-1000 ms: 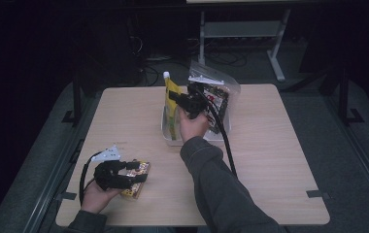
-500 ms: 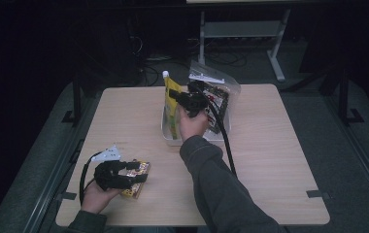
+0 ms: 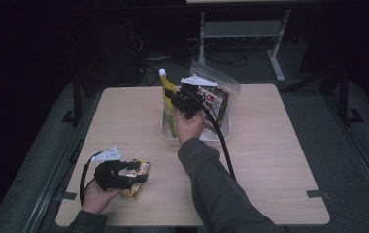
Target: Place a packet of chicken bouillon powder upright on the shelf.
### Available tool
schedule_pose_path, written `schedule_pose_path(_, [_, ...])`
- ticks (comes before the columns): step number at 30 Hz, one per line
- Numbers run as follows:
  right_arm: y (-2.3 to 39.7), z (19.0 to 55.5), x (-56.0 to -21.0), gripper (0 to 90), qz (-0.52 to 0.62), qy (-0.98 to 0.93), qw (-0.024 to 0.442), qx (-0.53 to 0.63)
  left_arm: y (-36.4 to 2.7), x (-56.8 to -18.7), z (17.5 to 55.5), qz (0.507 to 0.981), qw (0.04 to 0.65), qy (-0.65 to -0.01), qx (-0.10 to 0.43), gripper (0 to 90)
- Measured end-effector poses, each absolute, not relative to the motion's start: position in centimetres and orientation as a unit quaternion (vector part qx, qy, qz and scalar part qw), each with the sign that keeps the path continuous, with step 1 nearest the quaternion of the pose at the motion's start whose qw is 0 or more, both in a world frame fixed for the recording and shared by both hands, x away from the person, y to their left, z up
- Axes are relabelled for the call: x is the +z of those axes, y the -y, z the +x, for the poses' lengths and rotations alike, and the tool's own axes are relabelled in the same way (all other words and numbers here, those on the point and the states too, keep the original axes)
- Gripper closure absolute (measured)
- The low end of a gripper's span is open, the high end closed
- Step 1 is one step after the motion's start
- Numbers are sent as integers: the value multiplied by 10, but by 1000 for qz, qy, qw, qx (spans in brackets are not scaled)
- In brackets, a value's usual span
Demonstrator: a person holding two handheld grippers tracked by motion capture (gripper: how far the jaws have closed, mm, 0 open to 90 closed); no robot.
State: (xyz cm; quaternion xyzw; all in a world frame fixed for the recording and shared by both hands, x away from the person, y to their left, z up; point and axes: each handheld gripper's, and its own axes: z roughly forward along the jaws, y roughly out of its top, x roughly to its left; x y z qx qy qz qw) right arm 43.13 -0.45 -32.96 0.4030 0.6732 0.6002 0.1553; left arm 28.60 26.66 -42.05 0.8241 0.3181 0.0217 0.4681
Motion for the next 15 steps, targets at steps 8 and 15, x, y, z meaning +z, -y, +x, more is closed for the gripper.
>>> schedule_pose_path(8, [3,432,-342,896,402,-665,153,611,-269,-420,286,823,469,-320,23,356])
schedule_pose_path(15, [5,431,-351,896,417,-651,136,620,-268,-420,286,823,469,-319,23,355])
